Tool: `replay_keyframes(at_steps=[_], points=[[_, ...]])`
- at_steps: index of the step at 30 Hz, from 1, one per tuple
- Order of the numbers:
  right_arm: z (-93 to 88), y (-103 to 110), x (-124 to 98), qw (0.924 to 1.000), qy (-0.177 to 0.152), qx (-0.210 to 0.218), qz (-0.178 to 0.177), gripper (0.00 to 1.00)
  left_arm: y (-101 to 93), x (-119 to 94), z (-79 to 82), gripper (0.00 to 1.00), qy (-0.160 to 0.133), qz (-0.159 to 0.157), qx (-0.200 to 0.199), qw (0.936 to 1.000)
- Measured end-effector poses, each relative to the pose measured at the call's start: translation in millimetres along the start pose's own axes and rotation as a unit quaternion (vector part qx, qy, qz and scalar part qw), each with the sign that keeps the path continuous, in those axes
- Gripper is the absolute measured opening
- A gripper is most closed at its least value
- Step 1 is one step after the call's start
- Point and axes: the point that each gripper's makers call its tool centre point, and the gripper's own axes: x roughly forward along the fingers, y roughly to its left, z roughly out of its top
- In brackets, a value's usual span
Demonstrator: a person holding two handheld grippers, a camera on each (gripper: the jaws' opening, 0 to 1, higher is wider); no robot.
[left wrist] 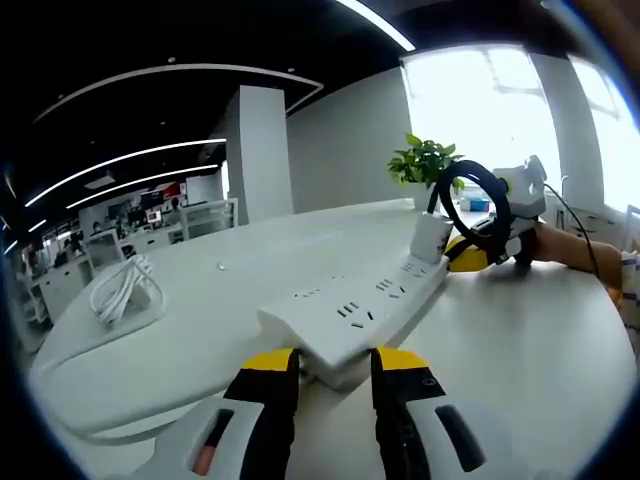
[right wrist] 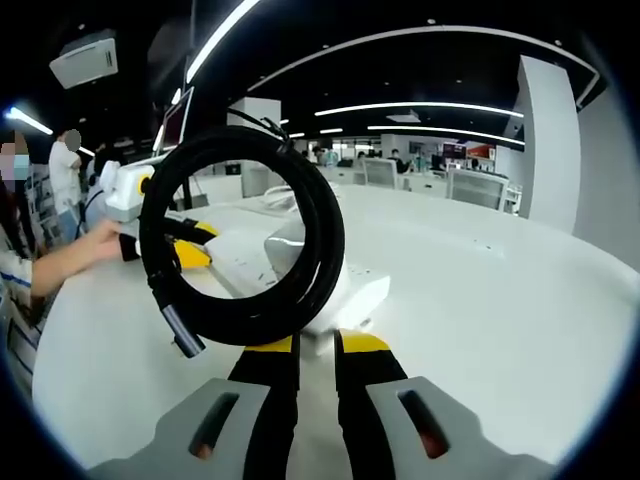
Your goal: Straighten the power strip on the desk, plug the charger into it
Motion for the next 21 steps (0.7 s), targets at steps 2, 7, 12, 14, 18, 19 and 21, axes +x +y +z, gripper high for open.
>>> replay_keyframes(at_steps=[2,7,12,14,18,19,21], points=[[0.0,0.3,0.0,1.0000,0.001,0.001,-0.001,0.13,0.0,0.1,0.1,0.29,0.000,0.000,0.000,1.0000],[0.1,1.3,0.0,1.0000,0.006,-0.005,-0.007,0.13,-0.1,0.7,0.4,0.29,0.000,0.001,0.000,1.0000],[-0.2,0.4,-0.3,0.9999,0.010,-0.007,-0.010,0.14,-0.4,1.4,0.8,0.29,0.001,0.001,0.001,1.0000],[-0.3,-0.4,-0.5,0.9999,0.009,-0.003,-0.010,0.14,-0.6,1.6,0.9,0.29,0.001,0.001,0.000,1.0000],[-0.8,0.4,-0.9,0.9999,0.010,-0.001,-0.010,0.14,-0.9,1.8,0.9,0.29,0.000,0.001,0.000,1.0000],[-0.9,0.3,-1.0,0.9999,0.011,-0.001,-0.011,0.14,-1.0,1.8,0.8,0.29,0.000,0.000,0.000,1.0000],[-1.0,0.1,-1.0,0.9999,0.012,0.001,-0.012,0.14,-1.1,1.8,0.7,0.29,0.000,0.000,-0.002,1.0000]])
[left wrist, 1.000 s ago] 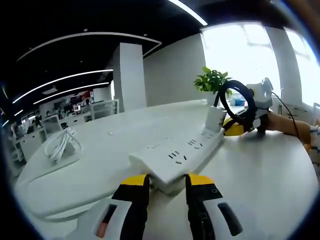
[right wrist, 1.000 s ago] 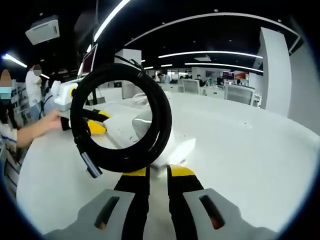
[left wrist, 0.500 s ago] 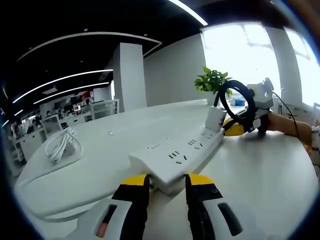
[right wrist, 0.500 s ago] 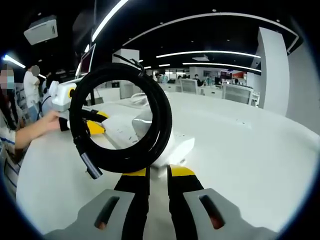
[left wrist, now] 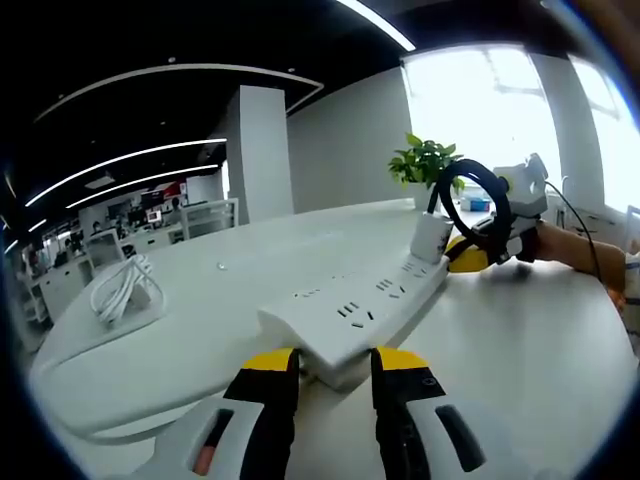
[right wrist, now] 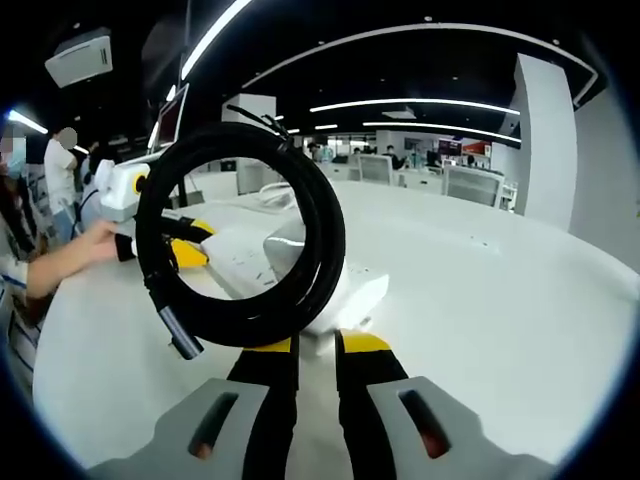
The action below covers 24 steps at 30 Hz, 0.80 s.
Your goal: Straighten the power strip on the desk, plug the charger into it
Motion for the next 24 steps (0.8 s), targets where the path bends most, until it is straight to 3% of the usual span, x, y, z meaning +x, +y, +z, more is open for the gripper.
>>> replay_keyframes(at_steps=[13,19,24], points=[[-1.6,0.5,-0.6,1.0000,0.005,0.007,-0.004,0.14,-0.6,-0.1,-0.1,0.29,0.001,0.002,0.000,1.0000],[-4.8,0.9,0.2,0.9992,0.008,0.039,-0.009,0.14,-1.5,0.1,0.0,0.29,0.004,0.007,0.002,1.0000],[-5.4,4.8,0.4,0.9989,0.012,0.039,-0.022,0.15,1.7,1.4,1.1,0.30,0.005,0.013,0.002,0.9999]])
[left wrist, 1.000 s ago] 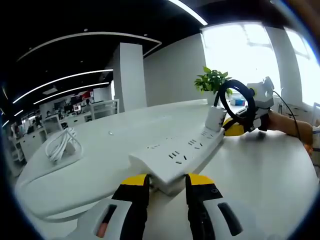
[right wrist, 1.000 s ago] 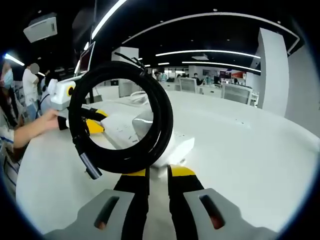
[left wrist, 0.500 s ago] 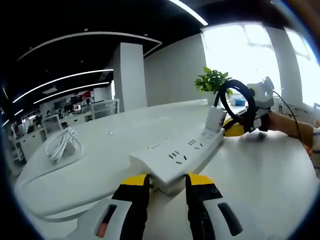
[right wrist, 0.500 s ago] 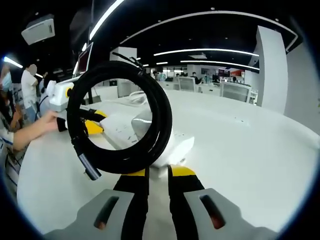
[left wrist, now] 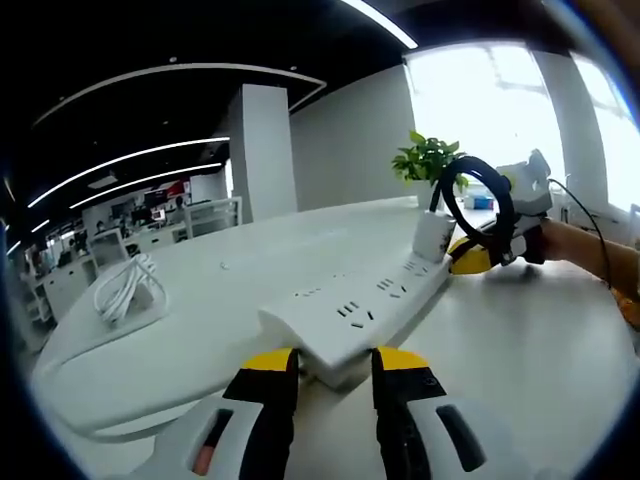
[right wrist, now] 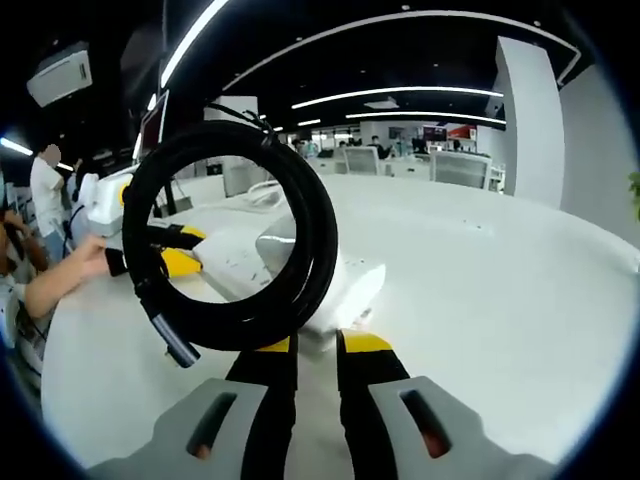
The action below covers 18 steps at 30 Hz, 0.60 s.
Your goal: Straighten the power strip on the desk, plug the charger into it
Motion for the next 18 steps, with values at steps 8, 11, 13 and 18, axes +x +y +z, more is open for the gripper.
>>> replay_keyframes(at_steps=[8,11,13,18], points=[[-0.8,0.9,-1.0,0.9996,0.009,-0.004,-0.027,0.15,2.7,5.6,-1.8,0.32,0.014,0.018,0.031,0.9993],[-1.7,-0.3,-1.5,0.9993,0.016,-0.005,-0.034,0.14,3.5,6.5,-2.8,0.31,0.016,0.014,0.018,0.9996],[-2.4,-0.5,-1.6,0.9992,0.019,-0.003,-0.035,0.14,3.2,6.8,-2.7,0.31,0.015,0.013,0.014,0.9997],[-2.5,-2.3,-2.7,0.9992,0.014,0.003,-0.036,0.14,3.0,7.3,-2.1,0.31,0.015,0.013,0.014,0.9997]])
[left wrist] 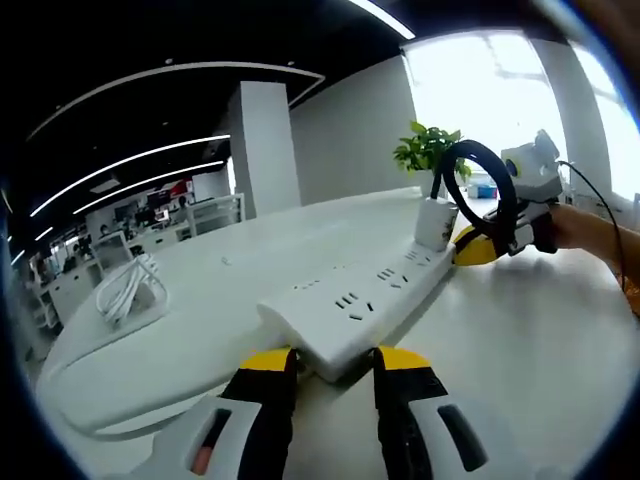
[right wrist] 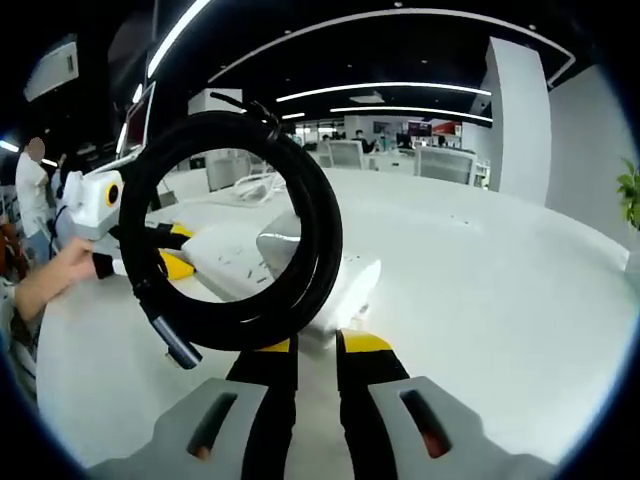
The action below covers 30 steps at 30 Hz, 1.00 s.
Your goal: Straighten the power strip on the desk, plug the charger into it
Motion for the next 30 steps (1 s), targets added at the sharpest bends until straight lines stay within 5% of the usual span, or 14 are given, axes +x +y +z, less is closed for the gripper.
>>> replay_keyframes(at_steps=[30], points=[[2.1,-3.4,3.1,0.9999,-0.014,0.001,-0.009,0.14,1.6,-3.1,-1.9,0.29,0.002,0.006,0.016,0.9998]])
